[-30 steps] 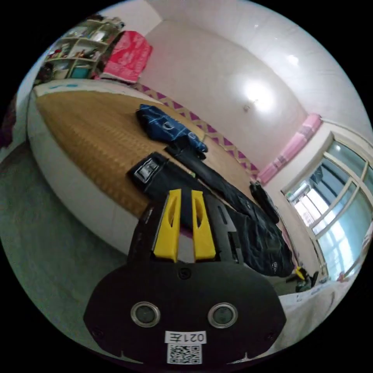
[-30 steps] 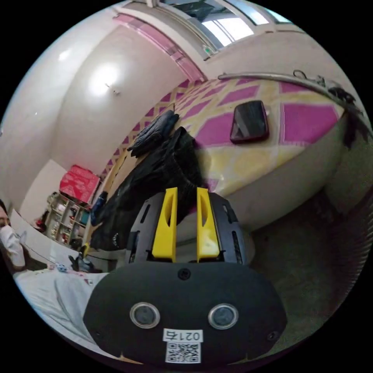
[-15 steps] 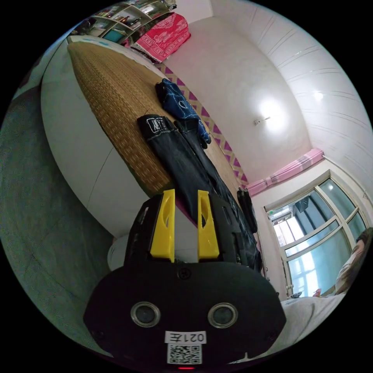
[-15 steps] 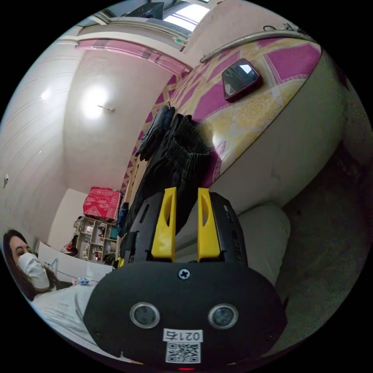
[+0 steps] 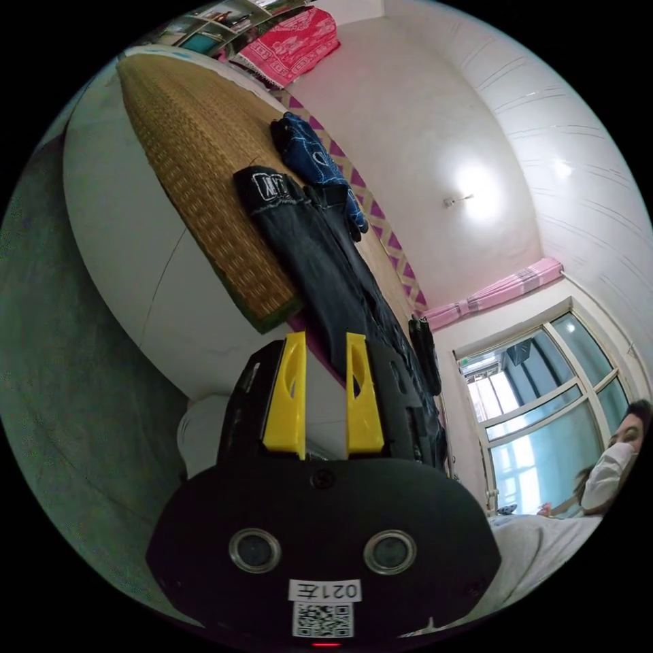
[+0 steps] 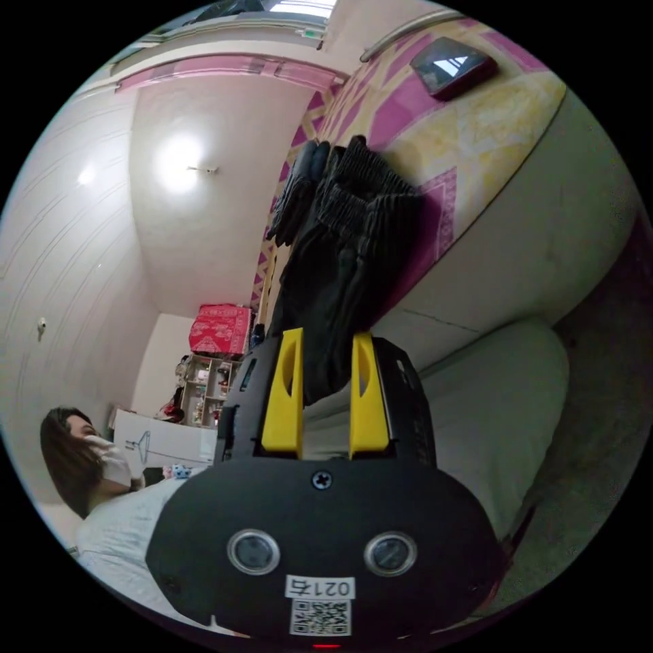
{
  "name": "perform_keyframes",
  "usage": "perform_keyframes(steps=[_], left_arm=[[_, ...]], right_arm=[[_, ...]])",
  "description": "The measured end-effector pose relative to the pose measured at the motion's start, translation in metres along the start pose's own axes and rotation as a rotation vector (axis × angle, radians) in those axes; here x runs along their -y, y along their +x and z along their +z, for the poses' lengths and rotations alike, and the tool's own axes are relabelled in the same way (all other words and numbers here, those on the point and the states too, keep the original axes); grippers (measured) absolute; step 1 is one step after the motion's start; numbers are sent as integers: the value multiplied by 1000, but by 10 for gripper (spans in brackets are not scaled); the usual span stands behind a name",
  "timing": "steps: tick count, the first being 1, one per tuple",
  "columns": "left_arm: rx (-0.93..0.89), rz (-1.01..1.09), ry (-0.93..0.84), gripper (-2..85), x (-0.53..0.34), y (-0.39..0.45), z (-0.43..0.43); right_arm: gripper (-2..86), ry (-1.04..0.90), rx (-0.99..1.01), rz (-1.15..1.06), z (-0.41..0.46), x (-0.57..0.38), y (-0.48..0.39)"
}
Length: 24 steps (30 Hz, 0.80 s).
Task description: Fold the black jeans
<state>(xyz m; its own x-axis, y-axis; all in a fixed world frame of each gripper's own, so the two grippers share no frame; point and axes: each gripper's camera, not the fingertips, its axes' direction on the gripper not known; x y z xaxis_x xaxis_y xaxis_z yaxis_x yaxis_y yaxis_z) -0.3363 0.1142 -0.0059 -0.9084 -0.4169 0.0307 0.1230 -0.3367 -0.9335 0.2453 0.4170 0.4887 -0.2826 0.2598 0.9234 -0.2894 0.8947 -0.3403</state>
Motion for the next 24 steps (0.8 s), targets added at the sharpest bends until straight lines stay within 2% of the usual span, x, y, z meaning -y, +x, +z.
perform_keyframes(steps=[11, 13, 15, 19, 24], left_arm=[[-143, -12, -21, 70, 21, 3, 34], [-120, -21, -32, 56, 24, 4, 43], [-89, -24, -40, 26, 26, 5, 51], [-92, 58, -66, -7, 37, 27, 59], [-51, 312, -134, -9, 93, 110, 79]], right_arm=[[95, 3, 34, 23, 14, 1, 7], [83, -8, 24, 20, 21, -1, 6], [33, -7, 13, 22, 25, -2, 6], [13, -19, 74, -34, 24, 7, -11], [7, -61, 160, -220, 41, 70, -88]])
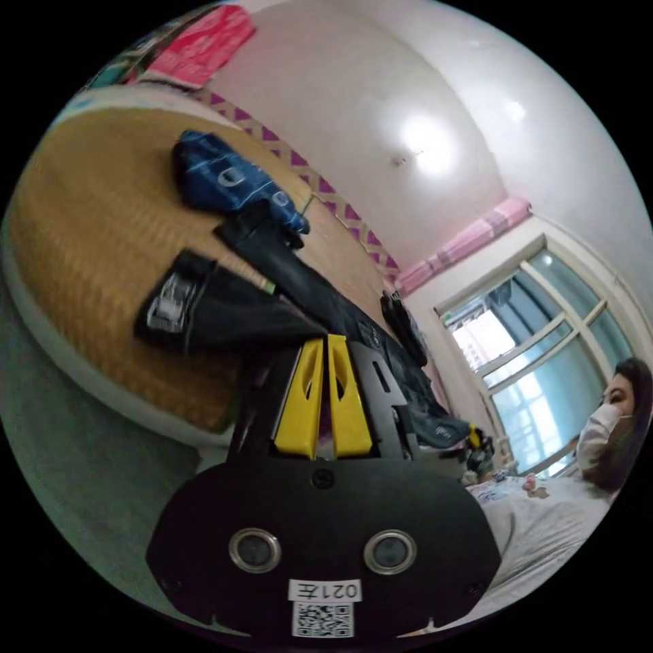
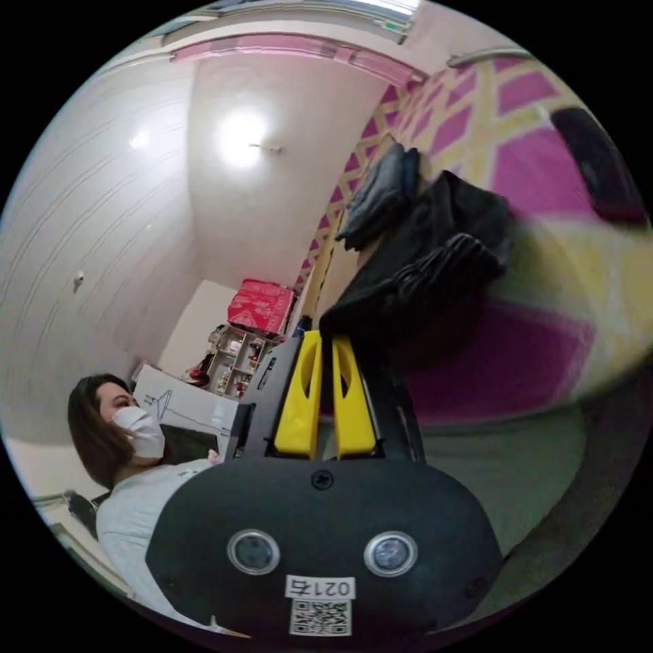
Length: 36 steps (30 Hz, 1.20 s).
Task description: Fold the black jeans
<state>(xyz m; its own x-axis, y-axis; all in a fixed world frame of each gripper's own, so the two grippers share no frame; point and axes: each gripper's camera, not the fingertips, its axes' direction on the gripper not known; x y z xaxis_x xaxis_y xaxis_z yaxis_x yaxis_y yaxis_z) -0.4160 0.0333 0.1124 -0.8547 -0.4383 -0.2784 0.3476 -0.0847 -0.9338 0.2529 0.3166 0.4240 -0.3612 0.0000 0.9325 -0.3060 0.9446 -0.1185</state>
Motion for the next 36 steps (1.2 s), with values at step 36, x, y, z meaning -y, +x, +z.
perform_keyframes(steps=[36], left_arm=[[523, 86, -181, -8, 184, -14, 185]], right_arm=[[62, -684, -250, -656, 414, -12, -86]])
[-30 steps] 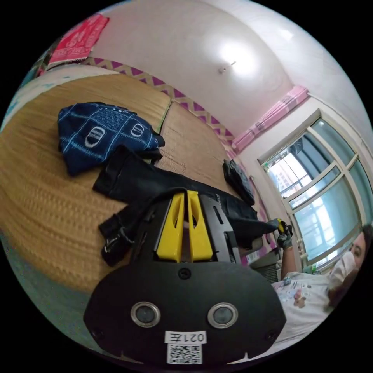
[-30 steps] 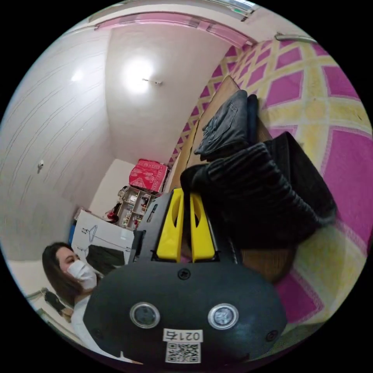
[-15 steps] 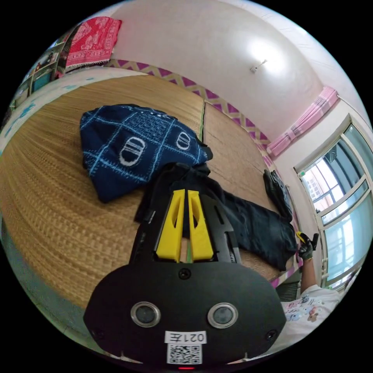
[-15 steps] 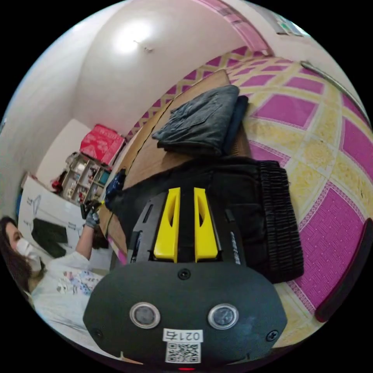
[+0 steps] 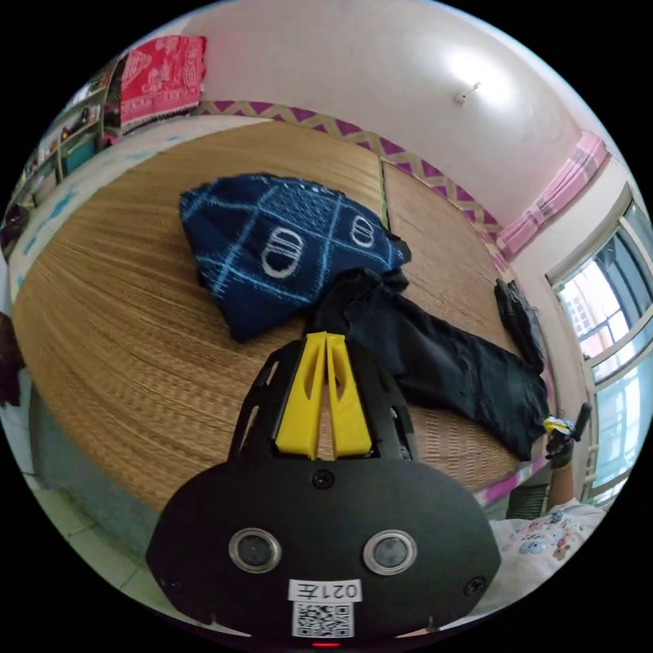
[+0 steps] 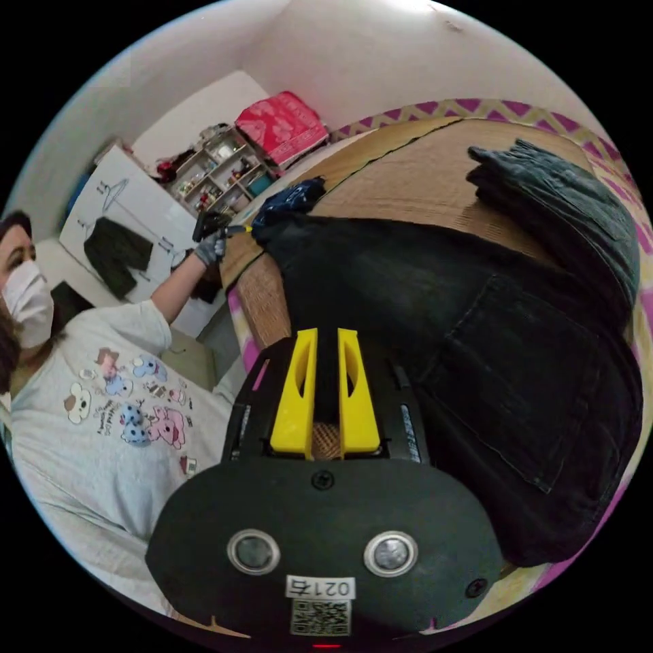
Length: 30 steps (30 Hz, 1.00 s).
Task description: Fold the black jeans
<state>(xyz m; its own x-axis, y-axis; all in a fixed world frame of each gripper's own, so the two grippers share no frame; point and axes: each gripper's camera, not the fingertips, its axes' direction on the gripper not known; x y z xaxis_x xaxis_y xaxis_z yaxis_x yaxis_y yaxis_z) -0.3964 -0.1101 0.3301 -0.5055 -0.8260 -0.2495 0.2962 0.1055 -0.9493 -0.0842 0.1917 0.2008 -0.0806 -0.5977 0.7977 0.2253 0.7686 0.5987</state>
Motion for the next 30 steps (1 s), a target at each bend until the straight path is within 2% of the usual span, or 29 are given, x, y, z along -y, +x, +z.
perform_keyframes(steps=[3, 5, 9, 12, 14, 15, 17, 30], left_arm=[[42, 4, -67, -8, 4, -8, 14], [47, 23, -47, -6, 1, -6, 22], [-90, 145, 22, 15, -4, 19, 22], [-101, 237, -64, 62, 0, 43, 45], [4, 263, -168, 40, 4, 53, 72], [50, 261, -169, 23, 4, 53, 74], [25, 244, -173, -4, 8, 48, 75], [9, 190, -135, -7, 10, 24, 71]], right_arm=[[82, -124, -117, -164, 44, 6, -39], [93, -183, -171, -253, 69, 6, -61], [100, -220, -287, -381, 97, -4, -97], [83, -260, -377, -391, 119, -8, -103], [57, -244, -386, -373, 123, -8, -103], [42, -249, -406, -361, 123, -8, -103], [33, -235, -390, -342, 115, -10, -104], [37, -174, -345, -280, 99, -46, -87]])
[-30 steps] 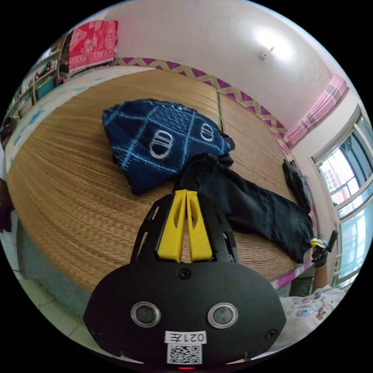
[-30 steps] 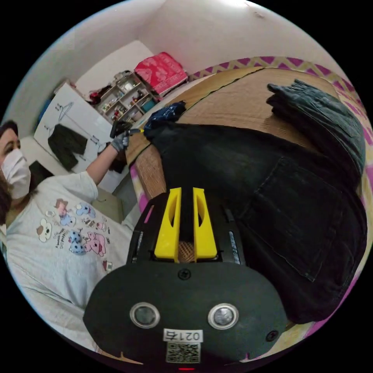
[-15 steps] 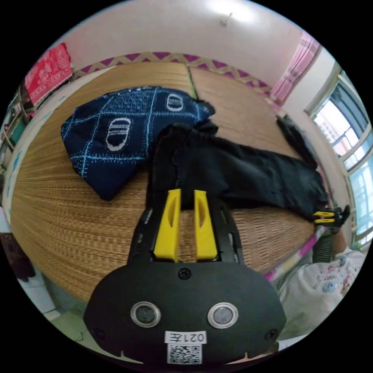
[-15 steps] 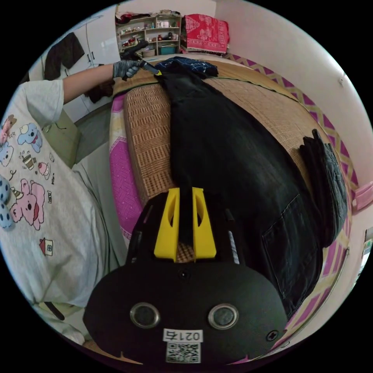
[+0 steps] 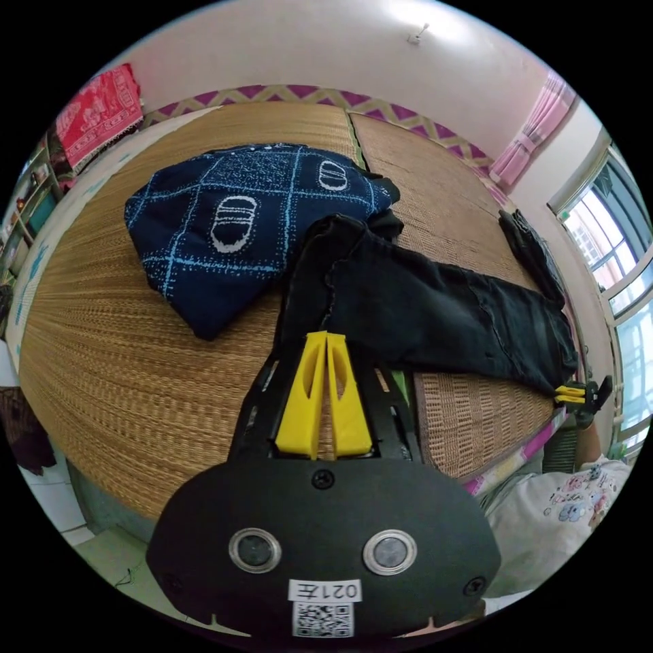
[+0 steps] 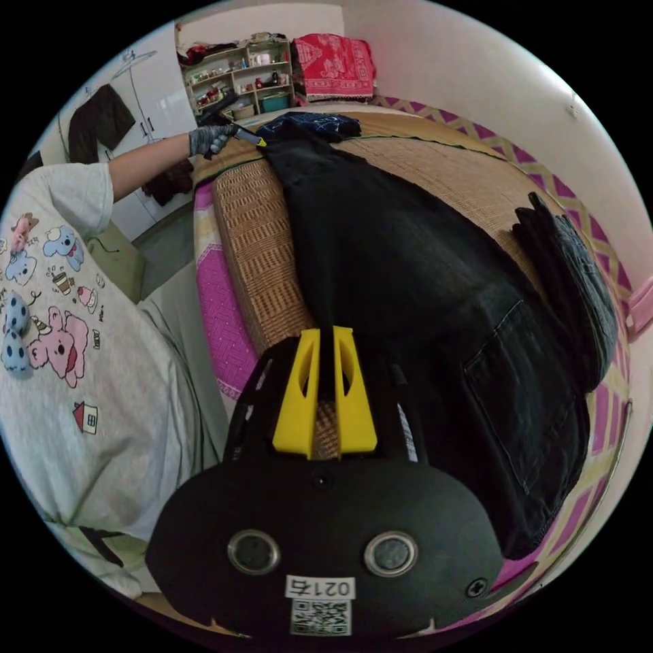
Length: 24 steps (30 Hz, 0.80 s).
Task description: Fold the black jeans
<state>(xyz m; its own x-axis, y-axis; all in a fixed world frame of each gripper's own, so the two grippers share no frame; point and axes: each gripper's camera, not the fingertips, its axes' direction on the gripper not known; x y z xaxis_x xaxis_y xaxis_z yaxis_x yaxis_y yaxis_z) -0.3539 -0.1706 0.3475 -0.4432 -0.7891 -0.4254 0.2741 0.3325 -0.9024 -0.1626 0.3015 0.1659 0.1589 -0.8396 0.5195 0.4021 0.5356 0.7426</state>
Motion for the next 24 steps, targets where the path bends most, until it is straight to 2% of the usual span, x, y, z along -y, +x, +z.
perform_keyframes(steps=[2, 4, 8, 13, 18, 21, 24], left_arm=[[-60, -72, 145, -1, -17, -12, -22], [-176, -203, 207, 22, -34, -31, -31], [-389, -436, 143, 112, -58, -59, -10], [-418, -585, 152, 119, -66, -65, 5], [-350, -607, 178, 110, -59, -51, 13], [-360, -627, 215, 72, -63, -46, 22], [-482, -678, 290, 42, -78, -49, 30]], right_arm=[[39, 2, 26, 34, -12, -6, 5], [32, 73, 85, 94, -29, -20, 13], [12, 210, 196, 247, -54, -58, 36], [4, 283, 232, 332, -65, -86, 46], [1, 356, 261, 383, -81, -113, 51], [0, 389, 262, 419, -87, -129, 57], [-2, 412, 279, 455, -92, -145, 65]])
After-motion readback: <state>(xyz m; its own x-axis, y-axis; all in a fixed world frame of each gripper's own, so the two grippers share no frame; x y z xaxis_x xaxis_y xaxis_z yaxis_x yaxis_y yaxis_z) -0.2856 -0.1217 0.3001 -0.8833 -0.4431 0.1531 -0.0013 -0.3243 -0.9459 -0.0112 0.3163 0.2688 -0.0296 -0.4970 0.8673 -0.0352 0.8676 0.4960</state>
